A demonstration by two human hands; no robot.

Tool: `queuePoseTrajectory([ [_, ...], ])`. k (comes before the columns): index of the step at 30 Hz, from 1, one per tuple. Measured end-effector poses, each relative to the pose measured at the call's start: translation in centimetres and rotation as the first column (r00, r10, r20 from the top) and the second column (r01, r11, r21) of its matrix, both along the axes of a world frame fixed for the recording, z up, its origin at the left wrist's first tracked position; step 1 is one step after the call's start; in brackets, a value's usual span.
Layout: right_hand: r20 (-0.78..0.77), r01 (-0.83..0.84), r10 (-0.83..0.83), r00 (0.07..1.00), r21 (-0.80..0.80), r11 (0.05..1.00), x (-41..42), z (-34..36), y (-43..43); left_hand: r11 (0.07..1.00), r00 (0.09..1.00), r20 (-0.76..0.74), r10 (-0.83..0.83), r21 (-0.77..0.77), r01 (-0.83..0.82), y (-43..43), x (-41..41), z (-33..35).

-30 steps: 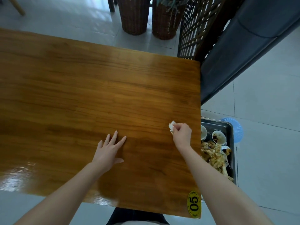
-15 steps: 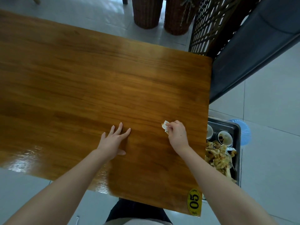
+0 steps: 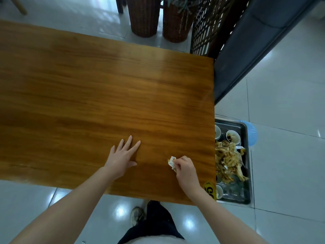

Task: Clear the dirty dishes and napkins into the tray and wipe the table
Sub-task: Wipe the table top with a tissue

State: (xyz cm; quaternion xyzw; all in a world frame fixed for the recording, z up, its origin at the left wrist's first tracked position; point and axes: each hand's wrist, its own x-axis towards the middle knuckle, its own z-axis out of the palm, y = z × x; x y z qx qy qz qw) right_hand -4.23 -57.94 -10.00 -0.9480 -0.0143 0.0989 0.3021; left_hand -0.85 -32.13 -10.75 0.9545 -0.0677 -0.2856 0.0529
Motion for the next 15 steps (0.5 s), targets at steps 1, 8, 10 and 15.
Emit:
queuePoseTrajectory([
  [1,-0.009,0.000,0.000,1.000,0.000,1.000,-0.5,0.2,-0.1,1.000,1.000,-0.022,-0.005,-0.008,0.005,0.1,-0.9,0.3],
  [8,0.010,0.178,-0.178,0.984,0.000,0.984,-2.2,2.4,-1.2,0.999,0.999,-0.048,0.020,-0.041,-0.022,1.0,-5.7,2.9],
  [10,0.034,0.207,-0.208,0.978,0.012,0.978,-3.1,3.0,-1.5,0.998,0.999,-0.028,0.031,-0.053,-0.033,1.1,-6.6,3.7],
  [15,0.088,0.249,-0.251,0.964,0.033,0.968,-5.8,4.3,-2.4,0.993,0.996,0.054,0.076,-0.095,-0.070,0.8,-8.0,5.5],
])
